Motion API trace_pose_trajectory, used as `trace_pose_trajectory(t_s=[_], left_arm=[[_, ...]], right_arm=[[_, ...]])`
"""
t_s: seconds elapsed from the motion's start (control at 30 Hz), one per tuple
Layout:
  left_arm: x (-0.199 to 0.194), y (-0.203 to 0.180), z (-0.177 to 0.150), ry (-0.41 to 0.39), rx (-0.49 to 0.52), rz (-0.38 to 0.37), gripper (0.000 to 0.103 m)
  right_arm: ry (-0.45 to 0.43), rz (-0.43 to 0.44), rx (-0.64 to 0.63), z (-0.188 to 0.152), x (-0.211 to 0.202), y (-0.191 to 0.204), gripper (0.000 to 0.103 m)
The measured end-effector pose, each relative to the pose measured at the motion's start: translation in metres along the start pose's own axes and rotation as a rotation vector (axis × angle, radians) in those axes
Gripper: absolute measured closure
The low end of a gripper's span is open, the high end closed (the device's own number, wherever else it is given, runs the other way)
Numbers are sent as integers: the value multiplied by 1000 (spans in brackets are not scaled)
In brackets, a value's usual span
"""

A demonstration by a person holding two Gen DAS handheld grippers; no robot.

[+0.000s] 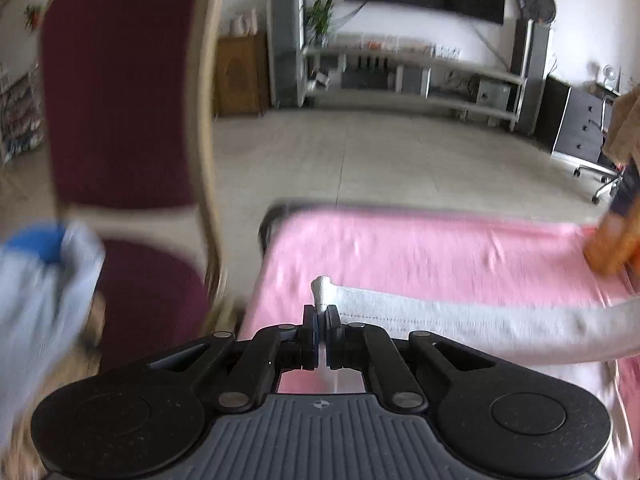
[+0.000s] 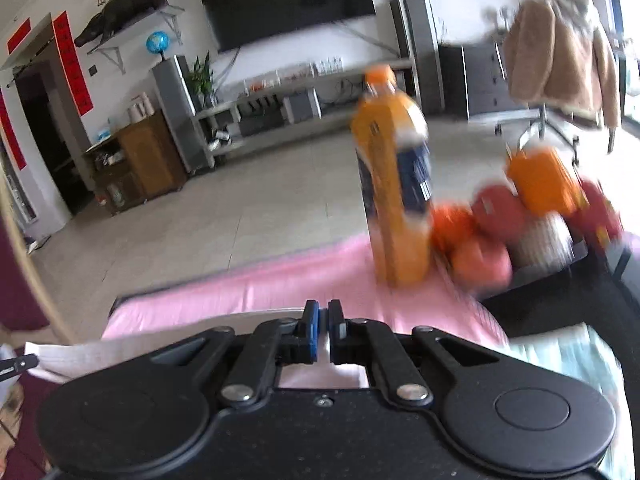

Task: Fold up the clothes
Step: 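Lift the hem with both grippers and fold it over the hoodie body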

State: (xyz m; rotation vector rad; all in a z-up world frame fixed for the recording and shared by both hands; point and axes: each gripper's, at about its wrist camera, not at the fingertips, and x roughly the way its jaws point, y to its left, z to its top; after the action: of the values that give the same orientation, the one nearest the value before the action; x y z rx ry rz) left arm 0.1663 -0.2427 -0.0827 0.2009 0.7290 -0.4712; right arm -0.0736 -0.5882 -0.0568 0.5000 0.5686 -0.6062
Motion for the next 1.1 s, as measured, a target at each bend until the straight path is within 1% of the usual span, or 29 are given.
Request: trace_pose_trajectory(t_s=[0.07, 0.13, 0.17, 0.2, 0.27, 0.37, 0.5, 0.57, 0.67, 0.8, 0.87, 0.9, 0.93, 0.97, 1.0, 1.03, 1.07, 1.1], left_arm=[[-6, 4, -40, 36, -23, 17, 99], [1, 2, -72, 102, -44, 32, 99], [7, 2, -83, 133, -49, 44, 99], [13, 0, -91, 148, -46, 64, 100], [18, -3, -101, 149, -36, 101, 100], [13, 2, -100, 121, -70, 92, 99], [-20, 14, -105, 36, -148, 51, 99], [-32, 20, -111, 25, -173, 40, 99], [-38, 23, -125, 52, -166, 59, 99], [-27, 21, -139, 146, -133, 100, 98], [-23, 18, -144, 180, -102, 133, 94], [-21, 16, -146, 199, -85, 153, 88], [-20, 16, -149, 222, -72, 182, 84], [-21, 18, -152, 238, -73, 201, 81], [-26, 22, -154, 243, -90, 216, 74], [-32, 26, -155, 232, -116, 229, 72], [-39, 32, -155, 209, -147, 234, 72], [-46, 36, -154, 185, -174, 237, 71]], right_arm=[[49, 15, 21, -42, -13, -11, 98], [112, 15, 49, -83, -12, -24, 98], [147, 12, 75, -102, -6, -29, 98], [173, 8, 105, -119, 0, -34, 98], [202, 1, 157, -144, 9, -46, 98], [171, -16, 174, -149, 2, -51, 98], [62, 31, 162, -146, -19, -49, 98], [28, 52, 187, -152, -32, -54, 98], [27, 43, 200, -160, -43, -61, 98], [79, 3, 186, -168, -41, -64, 98], [105, -25, 167, -172, -39, -64, 98], [116, -39, 164, -173, -38, -64, 98], [127, -53, 161, -174, -36, -65, 98], [138, -67, 159, -174, -35, -66, 96], [149, -81, 156, -175, -33, -66, 91], [143, -76, 169, -175, -35, -68, 80], [119, -52, 197, -173, -39, -73, 74], [96, -28, 225, -171, -43, -77, 70]])
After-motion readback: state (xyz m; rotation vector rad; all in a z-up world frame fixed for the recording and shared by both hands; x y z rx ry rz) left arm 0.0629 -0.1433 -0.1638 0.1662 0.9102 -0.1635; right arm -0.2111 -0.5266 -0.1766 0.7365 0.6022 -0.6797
